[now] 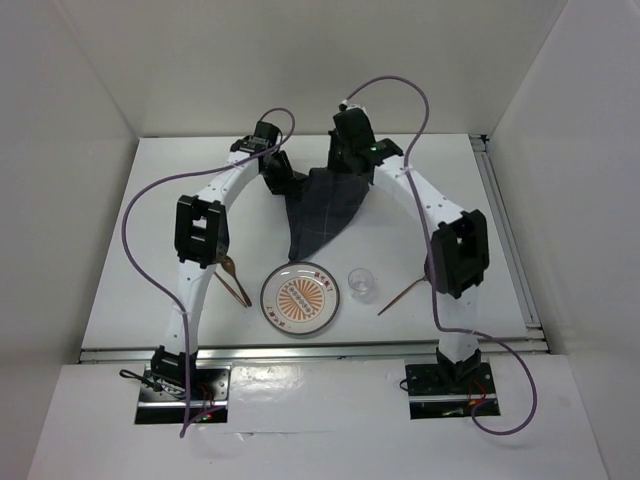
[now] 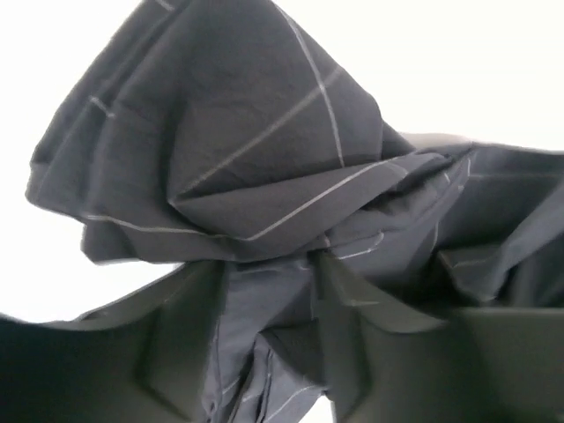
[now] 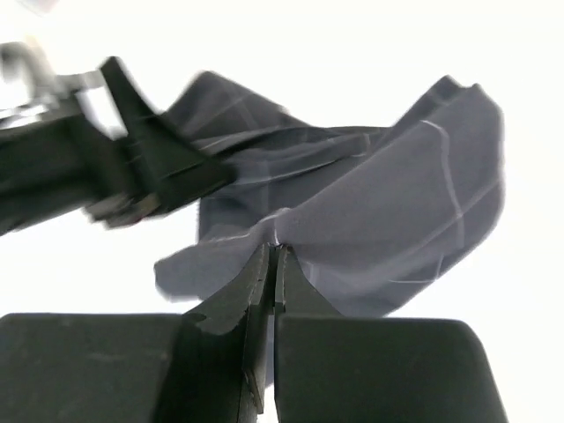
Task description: Set the dinner table for one person
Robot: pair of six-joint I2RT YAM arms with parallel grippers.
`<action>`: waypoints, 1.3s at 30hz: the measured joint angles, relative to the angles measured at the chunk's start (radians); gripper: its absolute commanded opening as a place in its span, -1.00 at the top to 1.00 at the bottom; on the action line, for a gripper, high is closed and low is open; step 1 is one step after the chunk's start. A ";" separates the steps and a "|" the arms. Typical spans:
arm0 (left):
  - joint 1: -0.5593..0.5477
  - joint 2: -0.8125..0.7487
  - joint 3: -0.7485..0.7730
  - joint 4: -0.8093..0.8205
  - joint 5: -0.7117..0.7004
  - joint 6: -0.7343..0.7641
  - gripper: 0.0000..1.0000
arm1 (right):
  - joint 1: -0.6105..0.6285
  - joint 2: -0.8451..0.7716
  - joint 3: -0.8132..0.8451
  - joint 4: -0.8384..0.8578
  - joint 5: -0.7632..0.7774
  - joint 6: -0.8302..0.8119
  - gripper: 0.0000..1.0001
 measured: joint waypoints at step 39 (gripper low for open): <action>0.088 -0.425 -0.322 0.018 0.018 0.130 0.25 | -0.335 -0.525 -0.755 0.156 -0.170 -0.051 0.12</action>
